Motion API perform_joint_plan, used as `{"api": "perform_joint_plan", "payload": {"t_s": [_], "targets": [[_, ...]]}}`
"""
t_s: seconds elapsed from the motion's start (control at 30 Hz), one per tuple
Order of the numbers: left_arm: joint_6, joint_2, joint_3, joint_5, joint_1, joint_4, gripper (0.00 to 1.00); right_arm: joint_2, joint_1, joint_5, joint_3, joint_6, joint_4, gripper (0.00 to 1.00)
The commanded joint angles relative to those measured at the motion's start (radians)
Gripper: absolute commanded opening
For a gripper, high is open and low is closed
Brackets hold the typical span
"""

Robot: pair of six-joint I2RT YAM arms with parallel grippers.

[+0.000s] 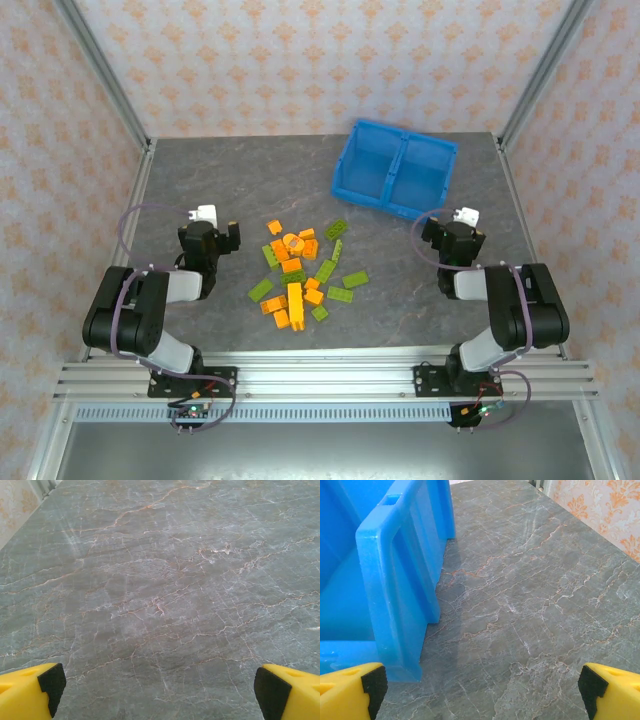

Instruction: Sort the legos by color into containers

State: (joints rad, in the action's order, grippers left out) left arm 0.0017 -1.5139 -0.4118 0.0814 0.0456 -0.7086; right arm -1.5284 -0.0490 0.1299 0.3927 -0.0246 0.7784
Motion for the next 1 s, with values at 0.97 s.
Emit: {"api": "perform_joint_plan", "payload": {"t_s": [0.97], "targets": [[0.01, 0.255, -0.127, -0.007, 0.061, 0.367, 1.0, 0.306, -0.103, -0.193, 0.483, 0.462, -1.084, 0.99]]}}
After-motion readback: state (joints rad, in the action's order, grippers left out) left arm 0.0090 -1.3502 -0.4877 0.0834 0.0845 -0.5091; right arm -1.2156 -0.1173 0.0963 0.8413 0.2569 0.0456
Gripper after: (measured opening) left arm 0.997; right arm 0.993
